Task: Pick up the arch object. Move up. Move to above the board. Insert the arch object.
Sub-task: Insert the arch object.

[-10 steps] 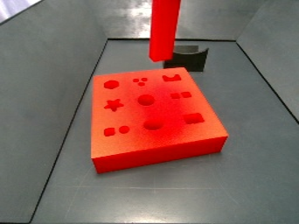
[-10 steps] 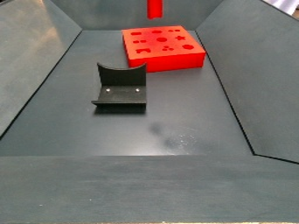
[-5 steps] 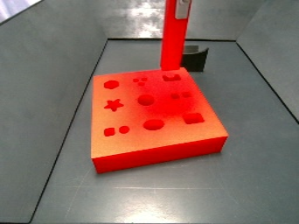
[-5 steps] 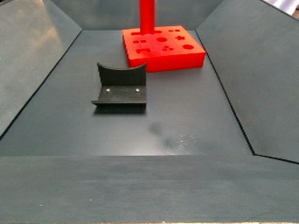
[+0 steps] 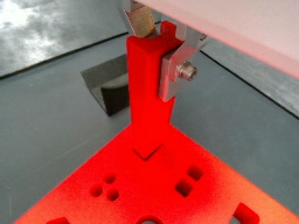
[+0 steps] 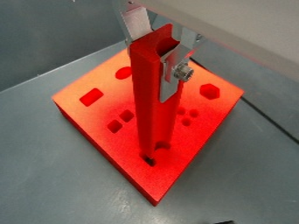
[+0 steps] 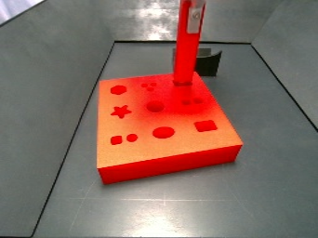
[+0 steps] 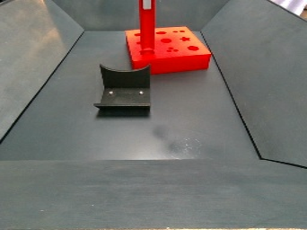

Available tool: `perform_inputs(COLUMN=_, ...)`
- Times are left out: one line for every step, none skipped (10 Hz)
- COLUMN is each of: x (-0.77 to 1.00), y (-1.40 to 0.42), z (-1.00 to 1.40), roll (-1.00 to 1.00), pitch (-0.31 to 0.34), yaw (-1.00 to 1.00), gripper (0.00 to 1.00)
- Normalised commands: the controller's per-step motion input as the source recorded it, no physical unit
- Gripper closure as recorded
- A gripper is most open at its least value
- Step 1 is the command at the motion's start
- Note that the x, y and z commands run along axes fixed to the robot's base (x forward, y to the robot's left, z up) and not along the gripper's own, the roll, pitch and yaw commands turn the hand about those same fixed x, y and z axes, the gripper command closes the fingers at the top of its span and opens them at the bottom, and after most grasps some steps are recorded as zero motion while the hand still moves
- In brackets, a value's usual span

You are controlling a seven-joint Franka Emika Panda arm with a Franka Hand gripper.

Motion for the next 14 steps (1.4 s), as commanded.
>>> perform_inputs(x=0.00, y=0.00, z=-0.26, roll=0.01, pitch=-0.070, yaw=0.00, gripper=1.00)
perform_inputs(x=0.07, y=0.00, z=-0.24, roll=0.00, pitch=-0.054, yaw=0.00, gripper=1.00)
perform_inputs(x=0.12, y=0.13, z=-0.17, roll=-0.01, pitch=-0.010, yaw=0.00, gripper=1.00)
perform_inputs(x=0.13, y=0.18, z=-0.17, roll=-0.02, pitch=0.000, yaw=0.00, gripper=1.00)
perform_inputs(x=0.13, y=0.17, z=-0.18, roll=-0.01, pitch=0.000, yaw=0.00, gripper=1.00)
perform_inputs(x=0.05, y=0.12, z=-0.20, roll=-0.01, pitch=0.000, yaw=0.00, gripper=1.00)
perform_inputs(x=0.00, y=0.00, z=-0.30, roll=0.00, pitch=-0.106, yaw=0.00, gripper=1.00)
perform_inputs(x=0.00, y=-0.07, z=-0.48, roll=0.04, pitch=-0.153, yaw=0.00, gripper=1.00)
perform_inputs(x=0.00, y=-0.08, z=-0.53, roll=0.06, pitch=-0.139, yaw=0.00, gripper=1.00)
perform_inputs(x=0.00, y=0.00, z=-0.50, roll=0.01, pitch=-0.076, yaw=0.00, gripper=1.00)
perform_inputs(x=0.01, y=0.00, z=-0.36, roll=0.00, pitch=-0.031, yaw=0.00, gripper=1.00)
perform_inputs(x=0.00, y=0.00, z=-0.19, roll=-0.02, pitch=-0.119, yaw=0.00, gripper=1.00)
perform_inputs(x=-0.03, y=0.09, z=0.00, roll=-0.07, pitch=-0.044, yaw=-0.08, gripper=1.00)
perform_inputs(x=-0.02, y=0.00, z=0.00, roll=0.00, pitch=0.000, yaw=-0.01, gripper=1.00)
